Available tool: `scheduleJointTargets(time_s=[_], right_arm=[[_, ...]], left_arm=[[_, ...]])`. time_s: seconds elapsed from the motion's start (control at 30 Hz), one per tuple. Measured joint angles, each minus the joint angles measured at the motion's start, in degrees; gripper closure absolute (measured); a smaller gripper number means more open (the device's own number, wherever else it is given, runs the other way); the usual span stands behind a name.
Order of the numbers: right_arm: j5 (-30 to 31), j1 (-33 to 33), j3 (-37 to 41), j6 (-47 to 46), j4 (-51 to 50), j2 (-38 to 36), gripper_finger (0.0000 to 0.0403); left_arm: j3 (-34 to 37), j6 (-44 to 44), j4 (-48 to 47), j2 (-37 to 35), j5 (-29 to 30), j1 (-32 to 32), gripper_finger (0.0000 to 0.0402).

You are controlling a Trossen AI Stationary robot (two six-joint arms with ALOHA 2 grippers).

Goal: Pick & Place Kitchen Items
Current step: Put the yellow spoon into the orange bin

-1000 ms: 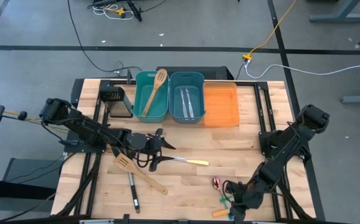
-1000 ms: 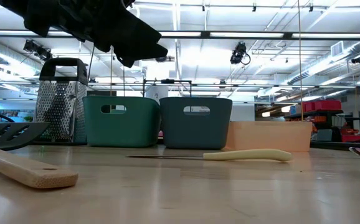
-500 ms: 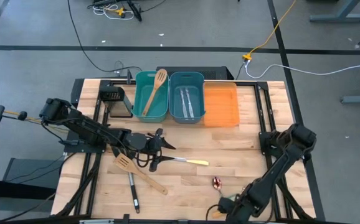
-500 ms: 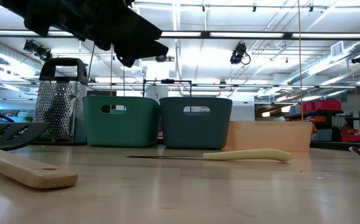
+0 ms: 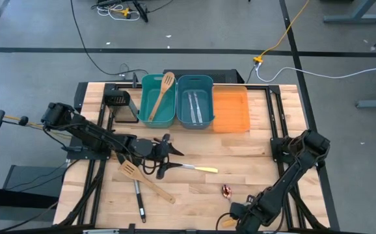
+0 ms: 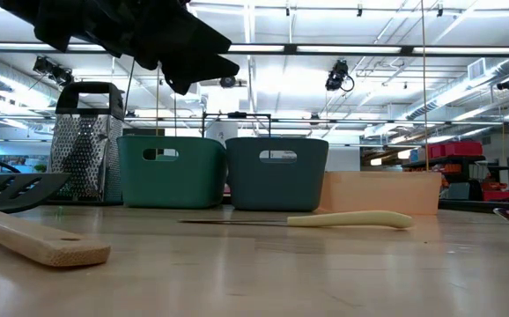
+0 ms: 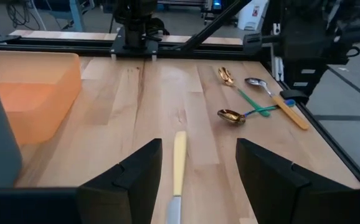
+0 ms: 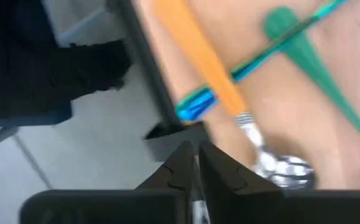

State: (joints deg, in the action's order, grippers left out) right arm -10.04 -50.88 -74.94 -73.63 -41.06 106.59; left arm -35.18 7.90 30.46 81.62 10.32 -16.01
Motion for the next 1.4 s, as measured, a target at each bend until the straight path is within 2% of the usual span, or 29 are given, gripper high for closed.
scheduleJointTargets(time_s=[0.2,0.5,0.93,1.2,1.4], right_arm=[[0.0,-0.03,2.59,1.21,2.93,0.02,0.0339],[-2.47,-0.47,5.62,0.64,4.76,0.02,0.0354],[-0.89,-0.7,5.64,1.72,4.65,0.2,0.0358],[-1.74,-0.71,5.66,2.97,8.1,4.23,0.0358],[-4.63,-0.84,5.41,3.23,8.26,6.34,0.0358]], left_arm=[[0.0,-0.02,0.0,0.0,0.42,0.02,0.0191],[0.0,-0.07,-0.04,0.0,0.42,0.02,0.0191],[-0.02,-0.13,-0.06,0.0,0.42,0.02,0.0191],[-0.02,0.0,-0.04,0.0,0.42,0.02,0.0191],[-0.02,0.02,-0.07,0.0,0.42,0.02,0.0191]])
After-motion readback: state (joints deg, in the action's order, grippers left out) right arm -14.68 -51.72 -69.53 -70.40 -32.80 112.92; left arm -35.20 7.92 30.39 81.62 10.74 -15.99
